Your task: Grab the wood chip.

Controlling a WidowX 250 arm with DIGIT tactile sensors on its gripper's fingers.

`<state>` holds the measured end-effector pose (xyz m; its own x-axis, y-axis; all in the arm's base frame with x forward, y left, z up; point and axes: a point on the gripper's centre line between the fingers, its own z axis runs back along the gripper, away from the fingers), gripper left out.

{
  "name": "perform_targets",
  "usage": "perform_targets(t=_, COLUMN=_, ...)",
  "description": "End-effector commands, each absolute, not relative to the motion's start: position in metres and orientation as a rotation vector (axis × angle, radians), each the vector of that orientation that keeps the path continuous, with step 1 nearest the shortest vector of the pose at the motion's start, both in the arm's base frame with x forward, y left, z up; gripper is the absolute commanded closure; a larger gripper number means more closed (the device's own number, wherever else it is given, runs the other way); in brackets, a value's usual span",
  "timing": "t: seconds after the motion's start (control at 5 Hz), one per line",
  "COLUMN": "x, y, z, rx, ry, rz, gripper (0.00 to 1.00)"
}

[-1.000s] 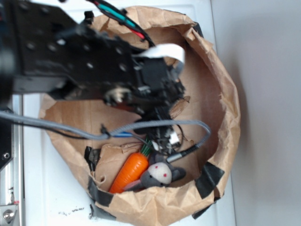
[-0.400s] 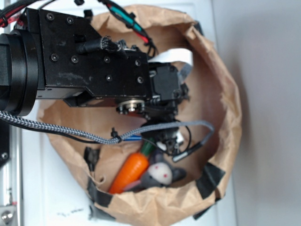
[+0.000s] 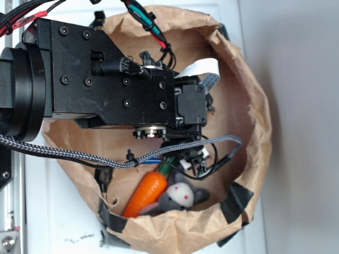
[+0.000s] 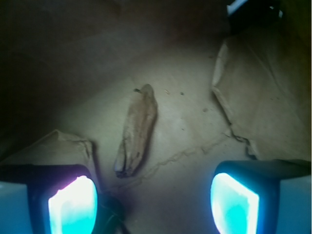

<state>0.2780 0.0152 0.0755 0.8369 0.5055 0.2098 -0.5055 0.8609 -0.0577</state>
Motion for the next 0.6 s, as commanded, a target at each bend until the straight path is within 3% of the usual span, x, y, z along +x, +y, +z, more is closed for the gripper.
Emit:
perform_targets(t=0.0, x=0.288, y=0.012, z=0.094, rx=-0.015, ry=-0.286, rz=0.522, gripper=0.0)
perform_targets(t=0.2, x=0.288, y=0.012, z=0.094, rx=-0.015, ry=-0.286, rz=0.522, gripper=0.0)
perform_targets(t=0.4, x=0.301, y=0.015, z=0.072, rx=-0.013, ry=-0.305, rz=0.52, gripper=0.0)
